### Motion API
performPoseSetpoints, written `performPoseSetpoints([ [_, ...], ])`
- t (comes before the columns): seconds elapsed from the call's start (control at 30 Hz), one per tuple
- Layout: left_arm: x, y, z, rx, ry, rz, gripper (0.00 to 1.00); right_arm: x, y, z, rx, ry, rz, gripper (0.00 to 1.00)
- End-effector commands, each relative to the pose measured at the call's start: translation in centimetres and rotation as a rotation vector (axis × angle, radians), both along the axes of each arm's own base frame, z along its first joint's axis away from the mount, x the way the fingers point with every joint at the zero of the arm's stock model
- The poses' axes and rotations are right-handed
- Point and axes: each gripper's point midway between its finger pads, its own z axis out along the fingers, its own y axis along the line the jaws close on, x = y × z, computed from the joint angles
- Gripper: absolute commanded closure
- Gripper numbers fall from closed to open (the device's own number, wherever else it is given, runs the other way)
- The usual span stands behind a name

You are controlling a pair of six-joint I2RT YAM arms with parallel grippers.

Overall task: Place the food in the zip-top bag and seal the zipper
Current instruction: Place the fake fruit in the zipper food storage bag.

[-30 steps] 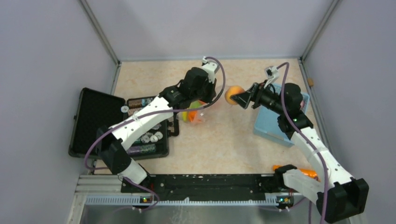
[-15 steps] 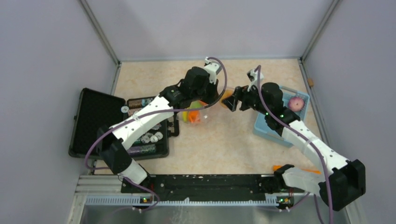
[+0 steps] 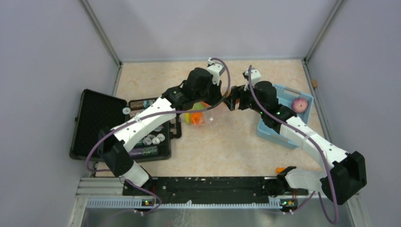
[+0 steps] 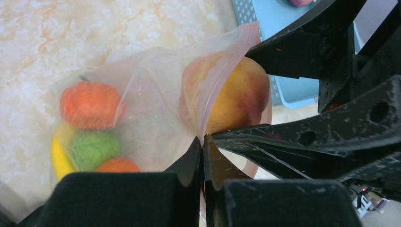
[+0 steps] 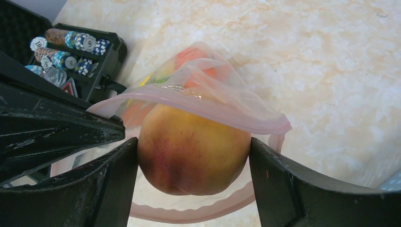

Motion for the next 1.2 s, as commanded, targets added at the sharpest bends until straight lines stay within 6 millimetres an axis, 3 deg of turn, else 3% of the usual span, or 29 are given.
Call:
performPoseSetpoints([
  [0.0, -0.1, 0.0, 3.3, -0.061, -0.072, -0.002, 1.00, 1.0, 0.3, 2.3, 0.021, -0.050, -0.030, 0.30],
  [0.3, -0.2, 0.4, 3.3, -0.057, -0.075, 0.011, 1.00, -0.1, 1.4, 3.4, 0.096, -0.059, 0.035, 0.19],
  [0.7, -0.3, 0.5, 3.6, -0.065, -0.077, 0.015, 1.00, -1.4, 1.7, 4.4, 0.137, -0.073, 0.077, 0.14],
  [1.17, -0.2, 0.3, 3.7, -0.068, -0.078, 0.010, 1.00, -1.0, 1.4, 4.3, 0.121, -0.061, 0.056, 0.13],
])
